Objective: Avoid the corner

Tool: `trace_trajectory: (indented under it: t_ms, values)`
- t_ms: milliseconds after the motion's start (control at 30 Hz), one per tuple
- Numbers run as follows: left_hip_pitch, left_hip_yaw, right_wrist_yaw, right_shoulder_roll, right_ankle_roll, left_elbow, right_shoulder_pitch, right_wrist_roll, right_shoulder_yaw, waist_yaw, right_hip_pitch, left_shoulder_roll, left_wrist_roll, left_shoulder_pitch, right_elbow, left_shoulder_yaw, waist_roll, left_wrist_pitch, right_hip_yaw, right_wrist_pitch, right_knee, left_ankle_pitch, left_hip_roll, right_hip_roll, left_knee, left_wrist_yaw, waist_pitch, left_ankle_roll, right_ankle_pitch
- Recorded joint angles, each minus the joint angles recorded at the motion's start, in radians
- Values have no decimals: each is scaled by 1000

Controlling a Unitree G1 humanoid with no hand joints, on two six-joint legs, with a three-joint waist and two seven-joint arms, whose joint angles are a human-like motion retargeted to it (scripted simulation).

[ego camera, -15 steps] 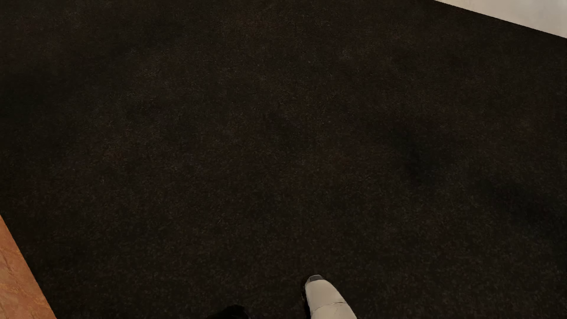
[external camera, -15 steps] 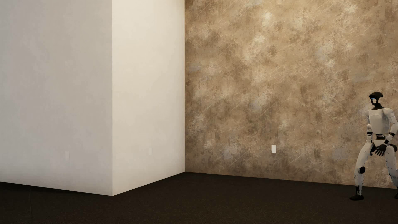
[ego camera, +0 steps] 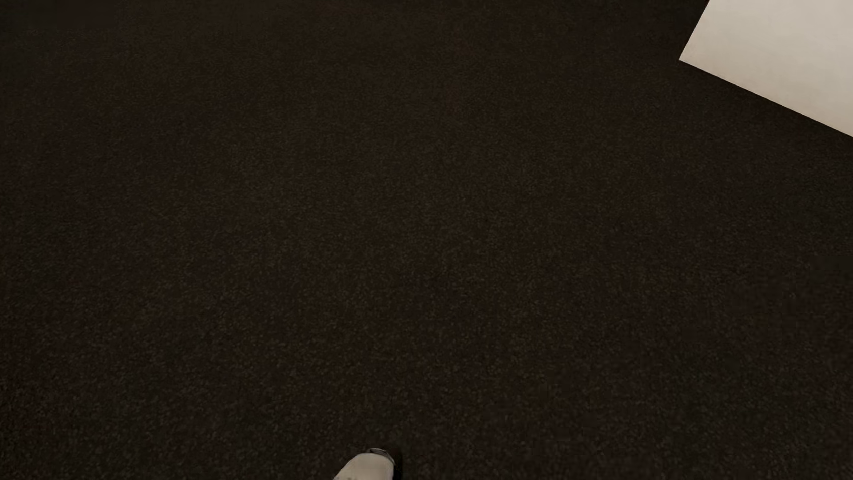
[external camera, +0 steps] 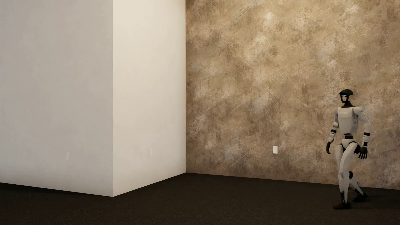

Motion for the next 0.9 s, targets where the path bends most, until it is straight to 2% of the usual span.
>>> trace_trajectory:
  t_ms: [33,67,100,133,167,200,233,267,300,333,367,433,500,533,567,600,633,667,700,733,767,800,833,867,900]
  values:
    - [-26,0,0,-9,0,-5,-16,0,7,28,64,6,0,9,-9,-9,-9,0,0,0,-2,-190,6,-18,-40,0,0,0,-24]
    - [-35,0,0,-8,0,-4,-42,0,-6,49,74,3,0,6,-13,9,-14,0,0,0,9,-195,38,-17,1,0,-4,0,-21]
    - [-69,0,0,-4,0,5,-34,0,-17,80,130,4,0,18,5,-2,-17,0,0,0,38,-20,14,-35,-4,0,3,0,-1]
    - [-111,0,0,3,0,13,-24,0,-42,103,115,-3,0,13,19,0,-27,0,0,0,100,178,14,-56,84,0,-9,0,83]
    - [-113,0,0,25,0,39,-13,0,-47,82,93,-6,0,15,57,-2,-62,0,0,0,208,268,-27,-98,162,0,-20,0,239]
    - [-75,0,0,29,0,59,10,0,-37,40,38,-9,0,5,97,-27,-63,0,0,0,378,263,-63,-102,209,0,-29,0,400]
    - [-26,0,0,24,0,65,23,0,-4,4,-75,-14,0,-7,117,-30,-64,0,0,0,585,235,-109,-120,224,0,-39,0,473]
    - [47,0,0,28,0,78,54,0,-19,-34,-188,-30,0,-16,107,35,-74,0,0,0,770,168,-146,-148,209,0,-43,0,388]
    - [175,0,0,28,0,64,61,0,-2,-83,-266,-26,0,-32,123,40,-56,0,0,0,848,91,-151,-131,157,0,-27,0,249]
    - [281,0,0,27,0,57,72,0,13,-137,-366,-20,0,-58,138,40,-29,0,0,0,860,14,-142,-110,106,0,-23,0,164]
    - [363,0,0,26,0,31,90,0,2,-212,-458,-11,0,-78,145,44,-3,0,0,0,799,-62,-134,-106,63,0,-34,0,132]
    - [584,0,0,13,0,-98,113,0,-1,-311,-555,26,0,-99,151,52,34,0,0,0,529,-218,-86,-95,-48,0,-12,0,145]
    - [728,0,0,15,0,-155,132,0,-20,-369,-634,47,0,-149,152,100,34,0,0,0,182,-371,-66,-121,-97,0,-23,0,204]
    - [770,0,0,17,0,-189,137,0,-13,-382,-667,58,0,-169,161,118,34,0,0,0,53,-410,-59,-126,-102,0,-40,0,243]
    - [815,0,0,16,0,-190,140,0,-6,-399,-688,60,0,-194,175,117,30,0,0,0,-326,-421,-51,-150,-100,0,-54,0,516]
    - [861,0,0,16,0,-193,148,0,-12,-429,-710,56,0,-200,184,144,38,0,0,0,1,-391,-16,-160,-84,0,-49,0,301]
    - [902,0,0,22,0,-209,150,0,-3,-448,-735,49,0,-188,203,182,44,0,0,0,112,-329,23,-153,-47,0,-47,0,193]
    - [899,0,0,29,0,-189,159,0,3,-457,-764,35,0,-159,234,179,55,0,0,0,222,-202,57,-141,35,0,-72,0,253]
    - [868,0,0,30,0,-124,159,0,14,-445,-769,-1,0,-142,278,181,84,0,0,0,330,7,91,-93,178,0,-80,0,268]
    - [798,0,0,35,0,-74,148,0,7,-423,-717,-12,0,-119,304,191,87,0,0,0,386,177,97,-58,382,0,-69,0,218]
    - [673,0,0,41,0,-58,149,0,-22,-407,-646,-13,0,-98,272,178,102,0,0,0,378,228,116,18,644,0,-49,0,163]
    - [577,0,0,41,0,-12,147,0,-21,-356,-537,-20,0,-107,253,112,95,0,0,0,332,137,98,47,806,0,-31,0,136]
    - [465,0,0,44,0,19,130,0,-23,-297,-445,-45,0,-92,221,142,68,0,0,0,288,57,51,43,887,0,-24,0,128]
    - [358,0,0,35,0,-30,124,0,-19,-233,-345,-25,0,-56,167,97,47,0,0,0,220,59,20,45,860,0,-22,0,125]
    - [285,0,0,29,0,46,120,0,-37,-168,-236,-63,0,-39,125,142,32,0,0,0,147,106,-1,45,719,0,-17,0,124]
